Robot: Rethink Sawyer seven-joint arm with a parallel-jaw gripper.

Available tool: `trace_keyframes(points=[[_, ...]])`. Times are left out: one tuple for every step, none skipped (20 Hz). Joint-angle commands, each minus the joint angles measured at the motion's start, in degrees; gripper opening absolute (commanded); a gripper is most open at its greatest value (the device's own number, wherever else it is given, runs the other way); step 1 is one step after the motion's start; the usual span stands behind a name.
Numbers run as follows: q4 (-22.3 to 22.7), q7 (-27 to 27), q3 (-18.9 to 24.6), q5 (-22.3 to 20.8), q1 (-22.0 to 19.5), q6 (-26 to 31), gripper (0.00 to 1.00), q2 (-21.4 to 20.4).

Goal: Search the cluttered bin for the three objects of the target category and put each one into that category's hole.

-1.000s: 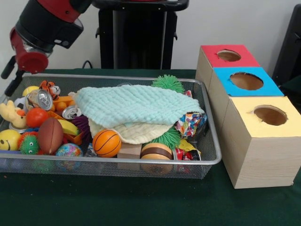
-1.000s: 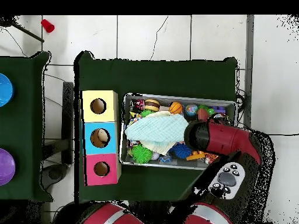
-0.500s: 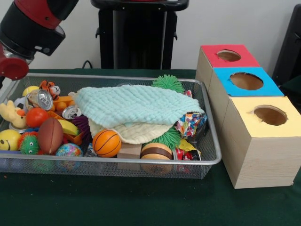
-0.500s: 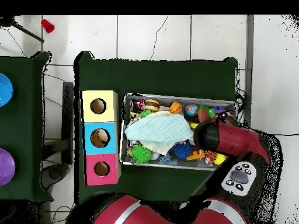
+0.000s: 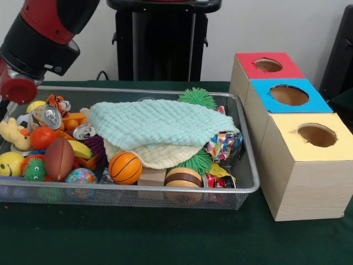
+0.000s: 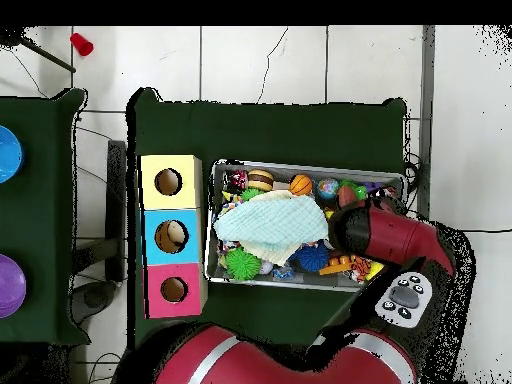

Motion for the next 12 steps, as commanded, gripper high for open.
trace_keyframes(points=[[-0.1,8.74,6.67,4.84,2.26,0.23,1.0,2.74],[0.01,9.11,6.39,5.55,2.81,0.65,1.0,2.82],[0.1,9.44,5.77,6.13,3.51,1.53,1.0,2.87],[0.19,9.77,5.16,6.71,4.22,2.41,1.0,2.92],[0.29,9.82,4.81,7.07,4.67,2.72,1.0,2.92],[0.38,9.79,4.63,7.49,4.97,3.01,1.0,2.93],[0.41,9.66,4.5,7.84,5.17,3.05,1.0,3.04],[0.35,9.3,4.61,8.14,5.09,3.07,1.0,3.13],[0.31,9.03,4.75,8.38,5.01,2.56,1.0,3.39],[0.23,8.77,4.95,8.62,4.82,2.2,1.0,3.66],[0.16,8.69,5.04,8.87,4.72,1.66,1.0,4.12],[0.09,8.62,5.13,9.11,4.62,1.12,1.0,4.57]])
